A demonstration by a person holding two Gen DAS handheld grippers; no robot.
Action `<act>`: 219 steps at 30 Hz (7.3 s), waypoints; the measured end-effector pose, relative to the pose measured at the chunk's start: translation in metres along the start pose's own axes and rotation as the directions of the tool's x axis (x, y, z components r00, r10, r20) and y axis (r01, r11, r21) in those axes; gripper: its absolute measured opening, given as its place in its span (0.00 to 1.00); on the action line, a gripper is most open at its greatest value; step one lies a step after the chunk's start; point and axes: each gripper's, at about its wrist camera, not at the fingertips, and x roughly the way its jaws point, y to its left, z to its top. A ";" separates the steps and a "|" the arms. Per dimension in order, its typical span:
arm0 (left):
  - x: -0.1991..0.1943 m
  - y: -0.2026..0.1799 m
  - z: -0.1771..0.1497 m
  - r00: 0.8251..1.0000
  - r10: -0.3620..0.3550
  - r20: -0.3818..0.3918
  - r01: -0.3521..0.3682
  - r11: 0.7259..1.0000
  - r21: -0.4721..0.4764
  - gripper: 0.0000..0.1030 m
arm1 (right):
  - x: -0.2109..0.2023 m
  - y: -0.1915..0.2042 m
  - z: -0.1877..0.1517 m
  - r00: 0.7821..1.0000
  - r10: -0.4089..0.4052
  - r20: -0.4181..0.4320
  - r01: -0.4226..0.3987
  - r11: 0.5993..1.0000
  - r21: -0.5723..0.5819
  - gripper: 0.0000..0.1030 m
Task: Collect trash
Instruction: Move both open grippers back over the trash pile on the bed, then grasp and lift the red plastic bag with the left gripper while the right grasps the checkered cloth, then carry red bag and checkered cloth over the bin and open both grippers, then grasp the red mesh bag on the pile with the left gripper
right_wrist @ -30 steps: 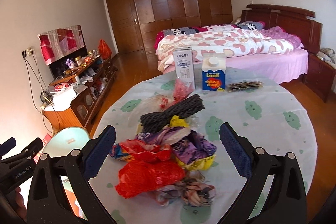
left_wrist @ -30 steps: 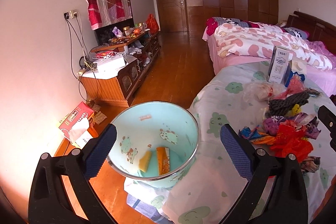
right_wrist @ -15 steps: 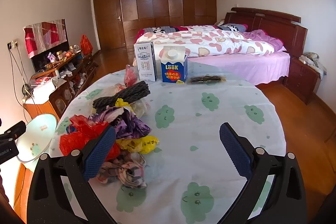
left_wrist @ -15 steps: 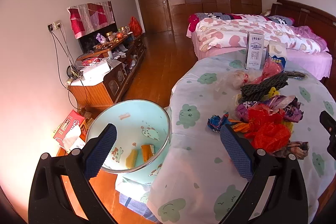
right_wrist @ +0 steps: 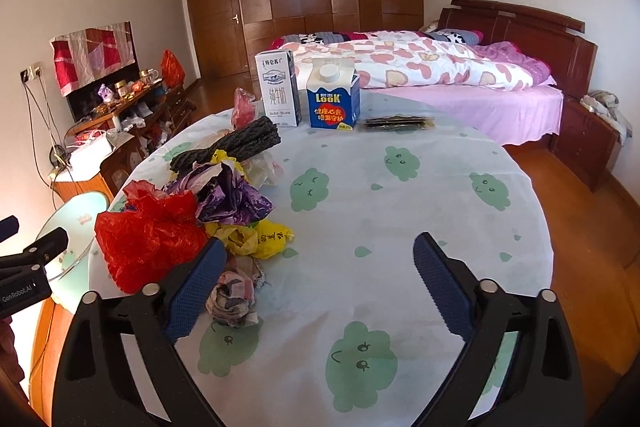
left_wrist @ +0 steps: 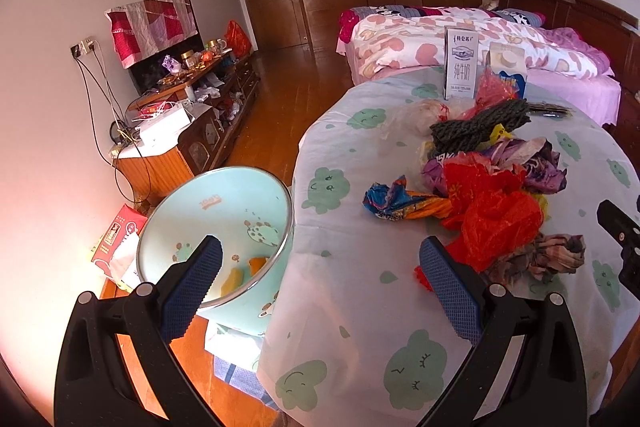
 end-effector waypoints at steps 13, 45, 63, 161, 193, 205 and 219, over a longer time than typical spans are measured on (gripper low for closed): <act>0.012 -0.015 -0.021 0.997 -0.071 -0.041 0.072 0.997 0.035 0.94 | 0.033 0.032 -0.023 0.977 0.119 -0.177 -0.126 0.992 -0.029 0.77; 0.044 -0.082 -0.018 0.918 -0.382 -0.106 0.391 0.916 0.090 0.36 | 0.005 -0.013 0.009 0.990 0.131 -0.056 -0.126 0.989 0.074 0.18; 0.016 -0.046 -0.017 0.920 -0.392 -0.012 0.392 0.918 0.056 0.66 | -0.006 -0.011 0.010 0.990 0.138 -0.020 -0.136 0.987 0.084 0.18; 0.090 0.205 -0.024 0.980 0.102 -0.173 -0.163 0.906 -0.390 0.81 | 0.064 0.291 0.032 0.948 0.303 -0.094 -0.316 0.882 -0.349 0.79; 0.047 0.084 -0.015 0.998 -0.015 -0.064 0.002 0.979 -0.204 0.94 | 0.018 0.132 0.026 0.999 0.019 0.043 -0.014 0.993 -0.114 0.87; 0.038 0.025 -0.017 0.993 -0.102 -0.054 0.098 0.992 -0.078 0.94 | 0.023 0.028 0.010 0.993 -0.120 0.013 0.119 0.992 0.052 0.87; 0.048 -0.068 -0.006 0.975 -0.208 -0.076 0.217 0.968 0.129 0.91 | 0.021 -0.022 0.002 0.993 -0.122 -0.007 0.122 0.984 0.130 0.82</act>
